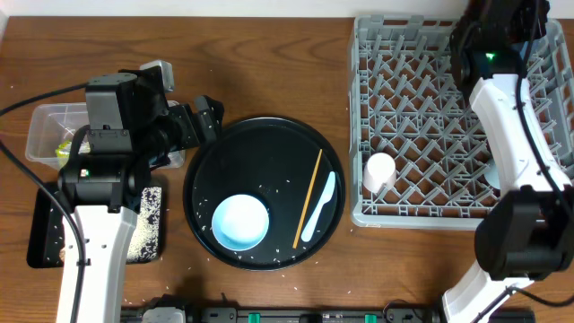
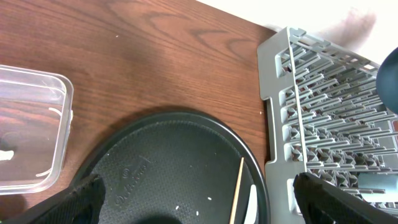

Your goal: Sort waste into correct bins and load items into the dishwasher rack

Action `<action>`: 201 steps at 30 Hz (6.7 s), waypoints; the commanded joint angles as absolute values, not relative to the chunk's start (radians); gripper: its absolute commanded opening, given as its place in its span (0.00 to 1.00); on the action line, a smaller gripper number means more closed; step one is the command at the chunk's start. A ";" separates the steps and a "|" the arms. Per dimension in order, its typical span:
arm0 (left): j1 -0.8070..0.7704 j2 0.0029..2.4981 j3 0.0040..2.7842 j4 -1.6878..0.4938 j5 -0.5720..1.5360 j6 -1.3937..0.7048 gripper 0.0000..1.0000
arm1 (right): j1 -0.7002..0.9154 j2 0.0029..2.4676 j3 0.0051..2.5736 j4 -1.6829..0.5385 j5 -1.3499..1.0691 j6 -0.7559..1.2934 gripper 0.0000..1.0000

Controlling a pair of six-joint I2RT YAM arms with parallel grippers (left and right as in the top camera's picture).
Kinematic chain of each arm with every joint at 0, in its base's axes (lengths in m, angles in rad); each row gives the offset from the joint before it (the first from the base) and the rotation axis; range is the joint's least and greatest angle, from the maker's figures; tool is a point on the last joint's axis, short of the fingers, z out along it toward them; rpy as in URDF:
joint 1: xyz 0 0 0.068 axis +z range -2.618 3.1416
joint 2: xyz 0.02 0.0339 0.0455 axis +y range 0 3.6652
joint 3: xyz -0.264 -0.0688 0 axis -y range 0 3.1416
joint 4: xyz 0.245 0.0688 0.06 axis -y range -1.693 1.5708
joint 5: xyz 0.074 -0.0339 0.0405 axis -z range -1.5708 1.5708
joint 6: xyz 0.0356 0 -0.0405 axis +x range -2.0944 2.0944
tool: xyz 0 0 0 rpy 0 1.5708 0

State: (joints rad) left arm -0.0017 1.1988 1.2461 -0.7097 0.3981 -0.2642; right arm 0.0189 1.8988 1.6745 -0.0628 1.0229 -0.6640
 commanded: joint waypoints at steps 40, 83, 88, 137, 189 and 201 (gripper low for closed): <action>0.002 1.195 1.272 -0.709 0.407 -0.259 0.98 | -0.154 1.949 1.542 0.001 0.856 -0.775 0.01; 0.002 1.195 1.272 -0.709 0.407 -0.259 0.98 | -0.066 1.949 1.518 0.123 0.853 -1.328 0.01; 0.002 1.195 1.272 -0.709 0.407 -0.259 0.98 | -0.049 1.949 1.476 0.123 0.836 -1.329 0.01; 0.002 1.195 1.272 -0.709 0.407 -0.259 0.98 | 0.309 1.940 1.403 0.419 1.048 -1.182 0.74; 0.002 1.195 1.272 -0.709 0.407 -0.259 0.98 | 0.342 1.716 2.201 -0.076 1.274 -0.899 0.99; 0.002 1.195 1.272 -0.709 0.407 -0.259 0.98 | 0.166 1.678 2.393 -0.927 0.394 -0.044 0.90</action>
State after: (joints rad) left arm -0.0017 1.1988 1.2461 -0.7094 0.3977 -0.2638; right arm 0.2760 1.7096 2.3360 -0.8848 0.8021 -0.4271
